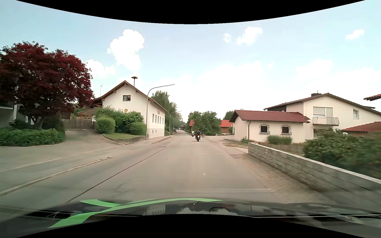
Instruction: Follow the waypoints while adhering to traffic rules and regulations
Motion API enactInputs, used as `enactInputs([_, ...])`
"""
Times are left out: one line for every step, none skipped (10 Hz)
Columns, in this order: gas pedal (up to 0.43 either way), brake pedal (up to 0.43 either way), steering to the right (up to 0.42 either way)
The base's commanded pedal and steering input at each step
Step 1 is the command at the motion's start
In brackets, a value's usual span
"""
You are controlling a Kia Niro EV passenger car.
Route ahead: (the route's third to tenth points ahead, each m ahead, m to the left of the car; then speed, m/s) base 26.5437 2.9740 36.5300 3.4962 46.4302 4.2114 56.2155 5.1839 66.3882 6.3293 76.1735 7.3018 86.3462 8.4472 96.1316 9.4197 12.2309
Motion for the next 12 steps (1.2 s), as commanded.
enactInputs([0.177, 0.000, -0.008])
enactInputs([0.177, 0.000, -0.009])
enactInputs([0.177, 0.000, -0.011])
enactInputs([0.177, 0.000, -0.012])
enactInputs([0.177, 0.000, -0.012])
enactInputs([0.177, 0.000, -0.013])
enactInputs([0.177, 0.000, -0.013])
enactInputs([0.177, 0.000, -0.013])
enactInputs([0.177, 0.000, -0.013])
enactInputs([0.189, 0.000, -0.013])
enactInputs([0.197, 0.000, -0.013])
enactInputs([0.197, 0.000, -0.012])
